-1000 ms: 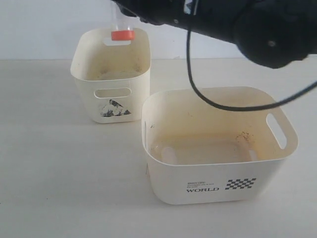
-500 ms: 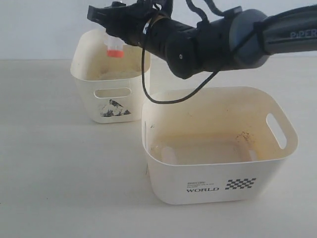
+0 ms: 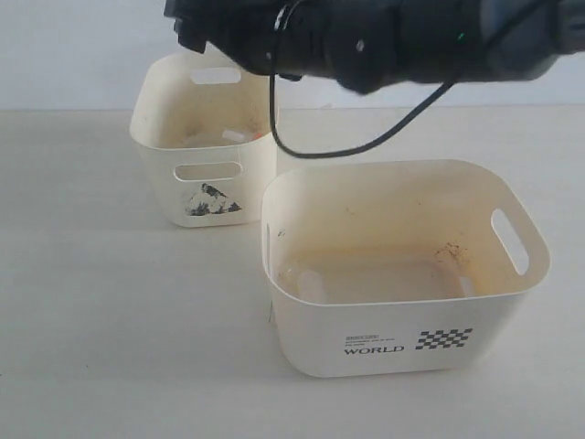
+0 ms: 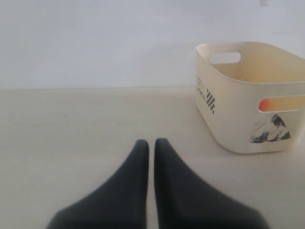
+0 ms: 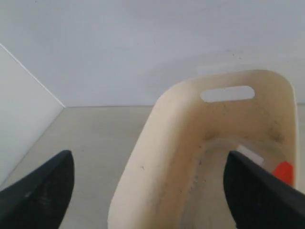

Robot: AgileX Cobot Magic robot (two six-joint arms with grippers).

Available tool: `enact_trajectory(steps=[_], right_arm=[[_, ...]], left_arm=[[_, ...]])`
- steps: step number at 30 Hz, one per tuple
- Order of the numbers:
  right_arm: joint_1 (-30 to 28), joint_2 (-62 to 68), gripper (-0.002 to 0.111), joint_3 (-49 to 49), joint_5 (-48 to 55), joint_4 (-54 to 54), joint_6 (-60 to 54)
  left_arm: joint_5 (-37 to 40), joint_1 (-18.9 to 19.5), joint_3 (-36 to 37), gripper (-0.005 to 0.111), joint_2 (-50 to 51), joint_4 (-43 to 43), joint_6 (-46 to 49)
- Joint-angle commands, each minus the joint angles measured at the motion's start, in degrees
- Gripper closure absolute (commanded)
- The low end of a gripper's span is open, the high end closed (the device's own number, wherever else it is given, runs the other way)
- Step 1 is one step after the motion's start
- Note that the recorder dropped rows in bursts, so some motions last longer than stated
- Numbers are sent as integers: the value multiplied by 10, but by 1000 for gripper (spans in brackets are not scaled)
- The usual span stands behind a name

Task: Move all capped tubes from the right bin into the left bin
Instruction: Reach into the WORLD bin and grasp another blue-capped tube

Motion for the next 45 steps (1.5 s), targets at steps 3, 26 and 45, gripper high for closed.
enact_trajectory(steps=[3,26,45], right_arm=[[-46,-104,46,-3,322,-9,-76],[-61,-159,37,217,447,44,-92],[-31,-65,37,261,288,185,-160]], left_arm=[[-2,0,-2,102,0,-2,-5],[0,0,-2,102,0,-2,-5],[0,0,-2,102,0,-2,-5]])
